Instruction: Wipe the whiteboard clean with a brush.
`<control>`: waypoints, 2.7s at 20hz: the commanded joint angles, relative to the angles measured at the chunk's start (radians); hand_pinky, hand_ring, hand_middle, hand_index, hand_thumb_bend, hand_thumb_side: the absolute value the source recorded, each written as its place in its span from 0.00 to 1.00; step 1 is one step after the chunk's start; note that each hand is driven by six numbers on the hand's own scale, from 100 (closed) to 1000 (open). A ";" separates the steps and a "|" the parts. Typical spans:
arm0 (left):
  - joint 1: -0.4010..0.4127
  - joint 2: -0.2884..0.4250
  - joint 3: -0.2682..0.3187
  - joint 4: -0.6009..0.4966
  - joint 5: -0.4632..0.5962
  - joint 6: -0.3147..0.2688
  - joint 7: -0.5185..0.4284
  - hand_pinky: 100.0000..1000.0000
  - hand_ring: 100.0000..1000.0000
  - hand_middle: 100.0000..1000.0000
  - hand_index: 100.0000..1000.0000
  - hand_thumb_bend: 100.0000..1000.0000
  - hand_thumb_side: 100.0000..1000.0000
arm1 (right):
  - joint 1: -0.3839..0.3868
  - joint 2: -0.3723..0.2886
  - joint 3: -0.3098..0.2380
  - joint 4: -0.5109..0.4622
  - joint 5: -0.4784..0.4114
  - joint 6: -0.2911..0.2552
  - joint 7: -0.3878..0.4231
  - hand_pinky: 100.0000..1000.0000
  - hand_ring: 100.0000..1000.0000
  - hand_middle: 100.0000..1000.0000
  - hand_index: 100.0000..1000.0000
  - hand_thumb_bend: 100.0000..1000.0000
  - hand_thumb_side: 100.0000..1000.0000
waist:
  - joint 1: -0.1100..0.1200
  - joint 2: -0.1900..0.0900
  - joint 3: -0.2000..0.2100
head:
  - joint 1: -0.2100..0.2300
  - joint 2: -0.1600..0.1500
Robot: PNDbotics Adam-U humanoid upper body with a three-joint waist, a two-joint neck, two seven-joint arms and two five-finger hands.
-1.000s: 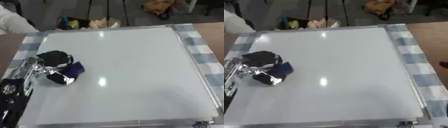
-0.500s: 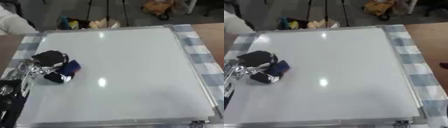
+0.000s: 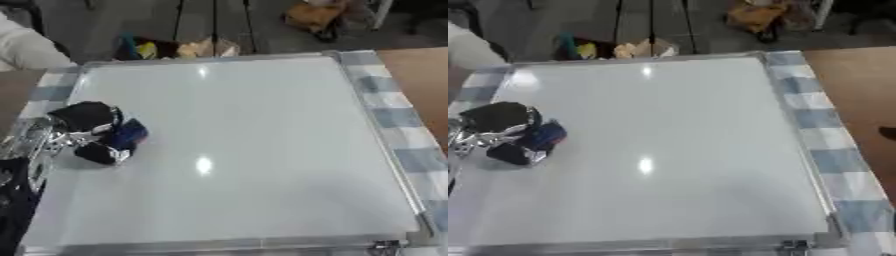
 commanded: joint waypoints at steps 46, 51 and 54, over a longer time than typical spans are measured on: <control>0.024 0.092 0.068 0.073 0.039 0.070 0.041 0.26 0.44 0.27 0.36 0.00 0.59 | 0.002 -0.015 0.000 -0.020 0.011 -0.004 -0.008 0.68 0.84 0.59 0.79 0.00 0.79 | -0.005 -0.013 0.008 | -0.001 -0.017; 0.024 0.075 0.051 0.035 0.057 0.042 0.008 0.26 0.44 0.26 0.38 0.00 0.60 | -0.001 -0.016 0.001 -0.020 0.009 -0.003 -0.007 0.68 0.84 0.58 0.79 0.00 0.79 | -0.003 -0.012 0.007 | -0.002 -0.017; 0.024 0.066 0.045 0.024 0.066 0.031 -0.011 0.26 0.44 0.26 0.39 0.00 0.60 | -0.002 -0.016 0.001 -0.020 0.007 -0.003 -0.006 0.68 0.84 0.58 0.79 0.00 0.79 | -0.002 -0.012 0.005 | -0.002 -0.016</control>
